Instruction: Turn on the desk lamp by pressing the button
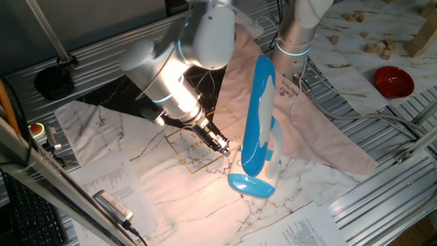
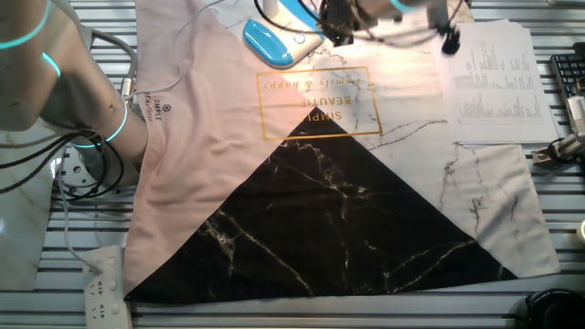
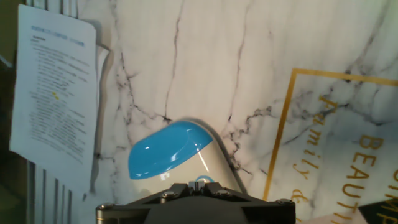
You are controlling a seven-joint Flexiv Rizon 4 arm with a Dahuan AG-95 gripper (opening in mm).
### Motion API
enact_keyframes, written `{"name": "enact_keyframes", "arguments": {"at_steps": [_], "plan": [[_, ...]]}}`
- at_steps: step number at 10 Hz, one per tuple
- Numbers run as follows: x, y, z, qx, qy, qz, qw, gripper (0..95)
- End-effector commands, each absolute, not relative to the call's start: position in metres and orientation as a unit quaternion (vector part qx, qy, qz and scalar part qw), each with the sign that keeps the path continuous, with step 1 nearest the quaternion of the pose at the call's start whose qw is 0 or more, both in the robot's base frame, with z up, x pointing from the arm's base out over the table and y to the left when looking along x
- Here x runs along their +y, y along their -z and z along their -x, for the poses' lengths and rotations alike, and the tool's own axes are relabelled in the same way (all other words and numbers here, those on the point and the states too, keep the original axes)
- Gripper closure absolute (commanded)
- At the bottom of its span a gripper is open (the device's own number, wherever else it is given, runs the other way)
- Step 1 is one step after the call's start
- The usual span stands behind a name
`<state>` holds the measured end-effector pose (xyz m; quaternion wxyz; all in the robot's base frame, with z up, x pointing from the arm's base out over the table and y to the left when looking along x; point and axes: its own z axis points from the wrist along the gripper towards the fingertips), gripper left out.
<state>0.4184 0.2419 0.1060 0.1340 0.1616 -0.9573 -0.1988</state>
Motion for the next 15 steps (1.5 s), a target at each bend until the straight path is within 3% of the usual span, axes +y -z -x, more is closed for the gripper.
{"name": "enact_keyframes", "arguments": {"at_steps": [1, 5, 15], "plan": [[0.238, -0.109, -0.437, -0.963, 0.142, -0.202, 0.104, 95.0], [0.231, -0.117, -0.445, -0.962, 0.109, -0.237, 0.082, 95.0], [0.225, -0.124, -0.44, -0.973, 0.057, -0.204, 0.089, 95.0]]}}
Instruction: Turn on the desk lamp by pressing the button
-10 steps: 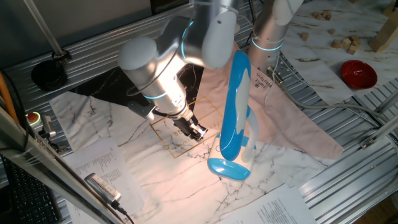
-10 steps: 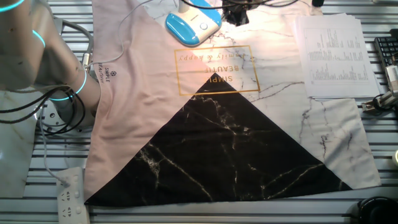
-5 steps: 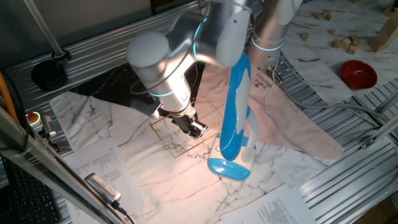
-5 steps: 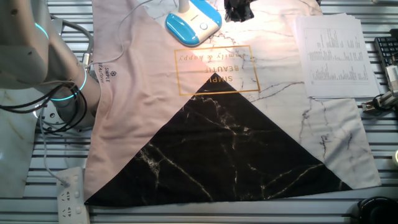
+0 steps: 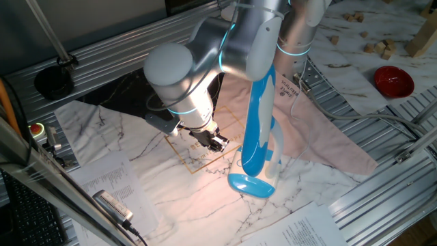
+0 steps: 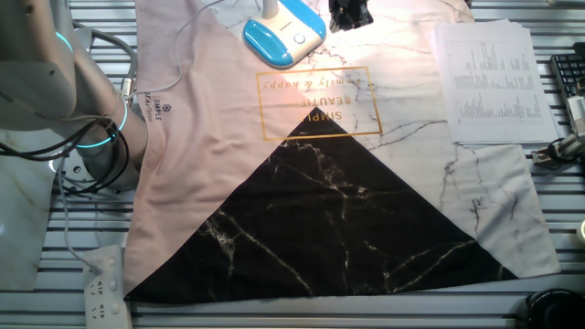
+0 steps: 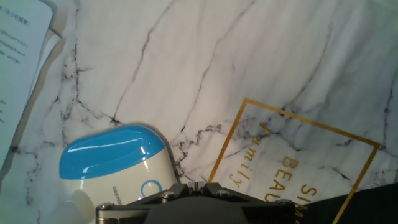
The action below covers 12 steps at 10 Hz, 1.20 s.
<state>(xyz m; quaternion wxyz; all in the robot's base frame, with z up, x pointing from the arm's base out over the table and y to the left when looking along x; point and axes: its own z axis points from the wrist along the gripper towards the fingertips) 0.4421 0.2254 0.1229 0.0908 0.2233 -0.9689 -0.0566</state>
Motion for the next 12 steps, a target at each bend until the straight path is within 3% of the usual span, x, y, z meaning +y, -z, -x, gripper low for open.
{"name": "enact_keyframes", "arguments": {"at_steps": [1, 12], "plan": [[0.225, -0.1239, -0.4403, -0.972, 0.057, -0.211, 0.086, 95.0], [0.2248, -0.124, -0.4399, -0.968, 0.055, -0.226, 0.089, 95.0]]}}
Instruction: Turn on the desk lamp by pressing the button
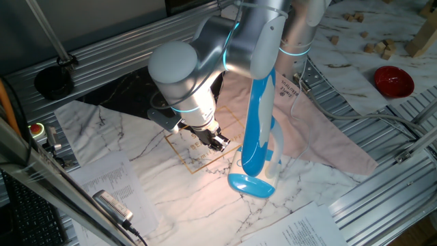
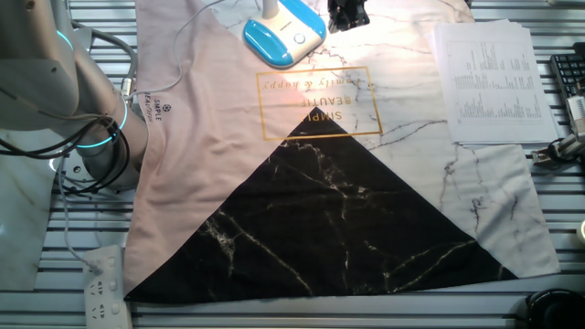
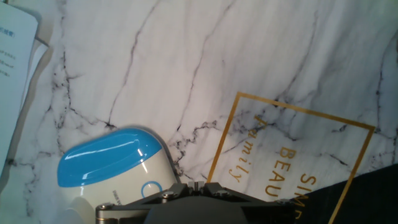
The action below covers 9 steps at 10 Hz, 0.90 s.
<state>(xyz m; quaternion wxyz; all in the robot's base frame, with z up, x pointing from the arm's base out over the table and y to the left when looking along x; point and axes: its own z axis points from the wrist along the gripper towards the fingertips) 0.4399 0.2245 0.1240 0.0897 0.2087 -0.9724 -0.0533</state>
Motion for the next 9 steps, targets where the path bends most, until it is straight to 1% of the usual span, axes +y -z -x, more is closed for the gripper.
{"name": "enact_keyframes", "arguments": {"at_steps": [1, 9], "plan": [[0.2249, -0.124, -0.4398, -0.969, 0.055, -0.223, 0.089, 95.0], [0.2248, -0.1241, -0.4395, -0.971, 0.054, -0.214, 0.09, 95.0]]}}
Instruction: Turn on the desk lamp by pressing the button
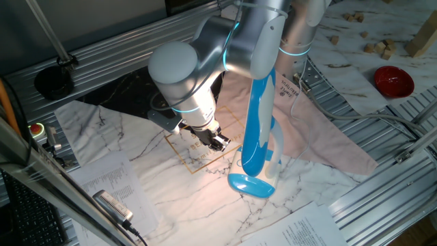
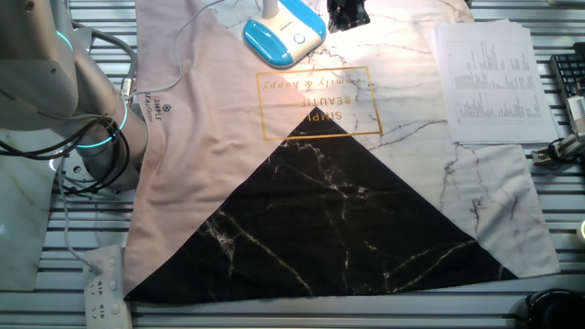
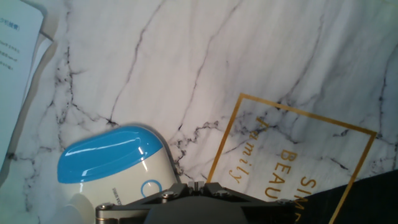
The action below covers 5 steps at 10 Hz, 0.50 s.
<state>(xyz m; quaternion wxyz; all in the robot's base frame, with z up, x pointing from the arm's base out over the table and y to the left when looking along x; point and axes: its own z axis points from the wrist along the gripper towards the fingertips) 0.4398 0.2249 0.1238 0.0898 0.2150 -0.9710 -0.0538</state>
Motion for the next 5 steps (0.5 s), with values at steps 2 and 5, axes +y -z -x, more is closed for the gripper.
{"name": "enact_keyframes", "arguments": {"at_steps": [2, 5], "plan": [[0.2248, -0.1241, -0.4395, -0.973, 0.053, -0.208, 0.09, 95.0], [0.2247, -0.124, -0.4392, -0.974, 0.051, -0.202, 0.091, 95.0]]}}
